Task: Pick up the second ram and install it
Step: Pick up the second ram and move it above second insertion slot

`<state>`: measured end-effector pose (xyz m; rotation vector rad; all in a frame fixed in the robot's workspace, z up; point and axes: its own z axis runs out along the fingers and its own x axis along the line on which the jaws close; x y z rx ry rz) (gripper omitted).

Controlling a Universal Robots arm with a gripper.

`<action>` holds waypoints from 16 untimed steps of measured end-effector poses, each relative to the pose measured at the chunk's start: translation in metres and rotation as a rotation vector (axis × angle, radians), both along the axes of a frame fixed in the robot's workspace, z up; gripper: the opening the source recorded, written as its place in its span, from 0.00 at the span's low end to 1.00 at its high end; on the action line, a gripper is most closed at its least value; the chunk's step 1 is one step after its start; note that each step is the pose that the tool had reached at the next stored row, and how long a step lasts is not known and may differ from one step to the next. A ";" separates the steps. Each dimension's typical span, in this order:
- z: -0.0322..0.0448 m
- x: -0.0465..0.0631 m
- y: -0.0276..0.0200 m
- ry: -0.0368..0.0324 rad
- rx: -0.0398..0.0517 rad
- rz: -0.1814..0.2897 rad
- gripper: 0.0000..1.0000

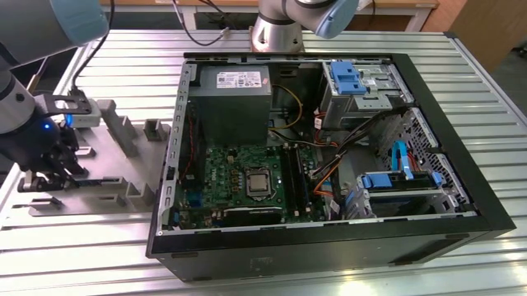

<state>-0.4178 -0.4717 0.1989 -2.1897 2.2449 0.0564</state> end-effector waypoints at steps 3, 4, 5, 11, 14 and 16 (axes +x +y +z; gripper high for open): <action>-0.0010 0.000 0.0001 0.0002 -0.0002 0.000 0.36; -0.0010 0.000 0.0002 0.0003 -0.0003 0.000 0.36; -0.0011 0.000 0.0002 0.0001 -0.0001 0.000 0.36; -0.0014 0.000 0.0002 0.0000 -0.0001 0.000 0.27; -0.0015 0.000 0.0002 0.0001 -0.0001 0.000 0.25; -0.0016 0.000 0.0002 0.0000 -0.0001 0.000 0.19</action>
